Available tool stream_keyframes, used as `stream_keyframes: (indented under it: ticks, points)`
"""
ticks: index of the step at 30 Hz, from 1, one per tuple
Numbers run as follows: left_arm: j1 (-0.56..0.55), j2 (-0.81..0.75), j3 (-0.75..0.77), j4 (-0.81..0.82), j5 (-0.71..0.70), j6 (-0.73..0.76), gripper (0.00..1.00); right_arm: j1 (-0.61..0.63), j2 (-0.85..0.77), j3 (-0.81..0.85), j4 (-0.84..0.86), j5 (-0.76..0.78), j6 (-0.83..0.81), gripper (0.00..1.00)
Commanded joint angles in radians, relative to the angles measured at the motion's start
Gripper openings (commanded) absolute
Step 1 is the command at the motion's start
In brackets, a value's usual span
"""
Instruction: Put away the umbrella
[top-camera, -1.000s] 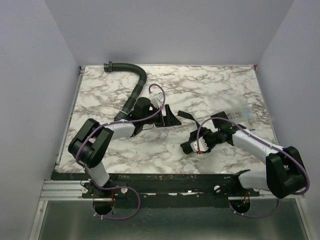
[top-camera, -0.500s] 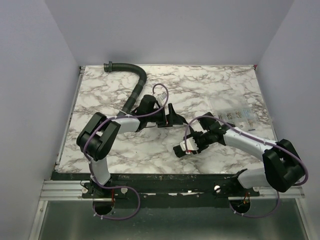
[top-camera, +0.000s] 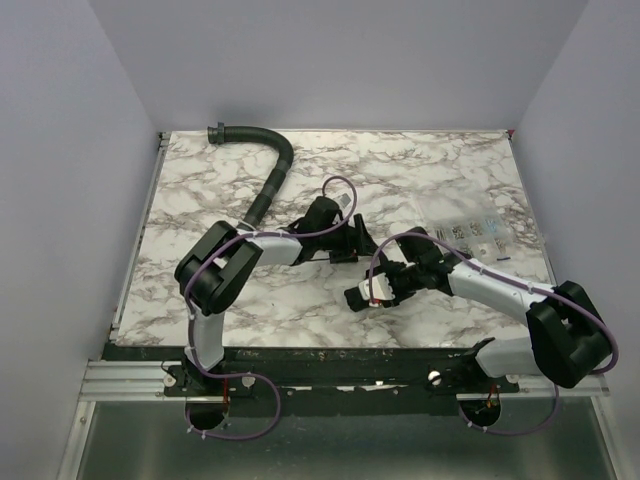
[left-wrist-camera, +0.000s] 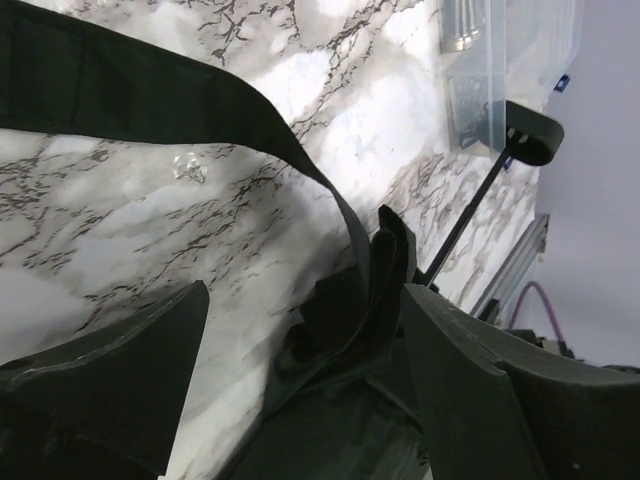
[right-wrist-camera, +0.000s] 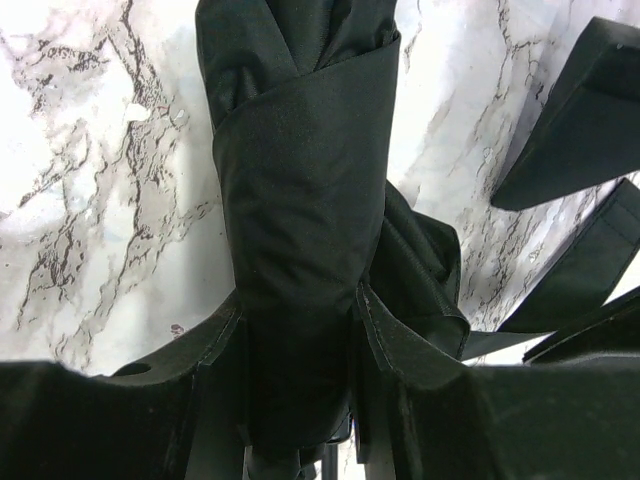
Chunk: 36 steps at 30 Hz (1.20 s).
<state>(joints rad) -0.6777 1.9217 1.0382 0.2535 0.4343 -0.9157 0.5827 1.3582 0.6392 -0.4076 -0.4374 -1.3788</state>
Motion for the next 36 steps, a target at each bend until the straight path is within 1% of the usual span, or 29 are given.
stream_keyframes:
  ticks: [1, 5, 7, 10, 11, 15, 17, 20, 22, 24, 26, 31, 33, 36]
  points:
    - [-0.010, 0.044, 0.031, -0.010, -0.157, -0.087, 0.77, 0.006, 0.070, -0.087, -0.124, 0.100, 0.054, 0.08]
    - [-0.011, 0.065, 0.070, -0.063, -0.219, -0.092, 0.73, 0.007, 0.070, -0.092, -0.122, 0.094, 0.049, 0.08]
    - [-0.009, 0.089, 0.091, -0.070, -0.212, -0.107, 0.67, 0.007, 0.067, -0.097, -0.122, 0.091, 0.047, 0.08]
    - [-0.011, 0.136, 0.126, -0.028, -0.154, -0.130, 0.45, 0.007, 0.060, -0.102, -0.119, 0.085, 0.048, 0.08]
    - [-0.011, 0.146, 0.136, -0.018, -0.134, -0.136, 0.42, 0.007, 0.056, -0.103, -0.122, 0.086, 0.049, 0.08]
    - [-0.018, 0.152, 0.164, -0.037, -0.105, -0.139, 0.43, 0.007, 0.030, -0.114, -0.127, 0.082, 0.047, 0.08]
    - [-0.019, 0.152, 0.163, -0.032, -0.106, -0.147, 0.40, 0.007, 0.028, -0.116, -0.132, 0.078, 0.046, 0.08]
    - [-0.018, 0.161, 0.142, 0.039, -0.081, -0.187, 0.20, 0.007, 0.028, -0.116, -0.133, 0.078, 0.048, 0.08]
    - [-0.020, 0.166, 0.129, 0.086, -0.066, -0.215, 0.16, 0.007, 0.026, -0.115, -0.135, 0.076, 0.051, 0.08]
    - [-0.019, 0.162, 0.104, 0.154, -0.050, -0.240, 0.13, 0.008, 0.022, -0.115, -0.140, 0.074, 0.052, 0.08]
    - [-0.017, 0.148, 0.060, 0.276, -0.030, -0.267, 0.00, 0.007, 0.016, -0.115, -0.147, 0.074, 0.053, 0.08]
    - [0.008, 0.110, -0.101, 0.758, 0.003, -0.340, 0.00, 0.001, -0.019, -0.110, -0.183, 0.056, 0.064, 0.08]
    - [0.020, 0.095, -0.147, 0.861, 0.016, -0.337, 0.00, -0.021, -0.035, -0.098, -0.213, 0.016, 0.058, 0.08]
    - [0.043, 0.078, -0.213, 0.936, 0.023, -0.338, 0.00, -0.035, -0.042, -0.087, -0.250, -0.009, 0.044, 0.08]
